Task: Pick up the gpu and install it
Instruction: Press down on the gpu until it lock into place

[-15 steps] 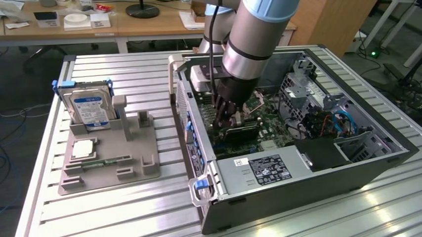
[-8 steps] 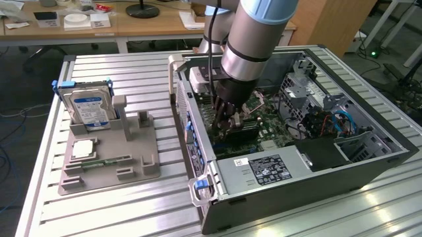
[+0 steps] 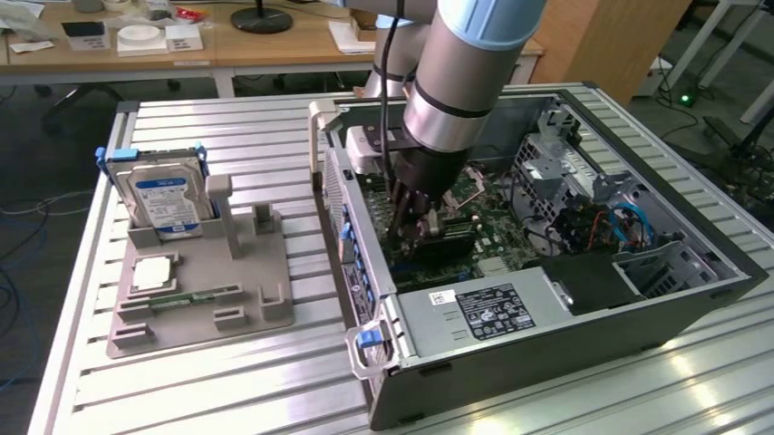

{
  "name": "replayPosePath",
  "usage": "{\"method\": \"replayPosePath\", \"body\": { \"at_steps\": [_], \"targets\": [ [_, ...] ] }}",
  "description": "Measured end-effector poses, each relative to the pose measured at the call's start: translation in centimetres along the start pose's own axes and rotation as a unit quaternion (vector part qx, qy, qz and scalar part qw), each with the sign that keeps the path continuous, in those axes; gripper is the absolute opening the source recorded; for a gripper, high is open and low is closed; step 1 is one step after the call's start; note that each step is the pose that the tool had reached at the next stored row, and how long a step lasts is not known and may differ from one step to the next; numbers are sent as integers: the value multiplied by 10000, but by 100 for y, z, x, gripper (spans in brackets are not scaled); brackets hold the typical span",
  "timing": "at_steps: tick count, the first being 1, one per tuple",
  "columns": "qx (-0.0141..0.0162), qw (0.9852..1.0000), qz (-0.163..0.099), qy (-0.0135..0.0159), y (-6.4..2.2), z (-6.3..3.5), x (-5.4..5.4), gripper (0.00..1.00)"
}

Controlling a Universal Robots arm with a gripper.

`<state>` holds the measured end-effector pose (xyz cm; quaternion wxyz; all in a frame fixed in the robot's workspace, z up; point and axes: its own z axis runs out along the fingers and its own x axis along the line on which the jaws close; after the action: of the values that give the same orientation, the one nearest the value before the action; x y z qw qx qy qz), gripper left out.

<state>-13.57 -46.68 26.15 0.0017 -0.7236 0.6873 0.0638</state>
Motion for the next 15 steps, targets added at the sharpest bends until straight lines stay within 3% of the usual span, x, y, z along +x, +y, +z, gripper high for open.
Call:
{"method": "replayPosePath", "body": {
  "at_steps": [6,7,12,13,15],
  "targets": [
    [0,10000,0,0,-1,22,1,11],
    [10,10000,-1,-13,-1,2,-4,11],
    [4,10000,-1,-8,8,-76,-8,11],
    [8,10000,-2,-6,10,-78,-8,11],
    [55,10000,-5,-3,11,-78,-8,11]
  ]
}}
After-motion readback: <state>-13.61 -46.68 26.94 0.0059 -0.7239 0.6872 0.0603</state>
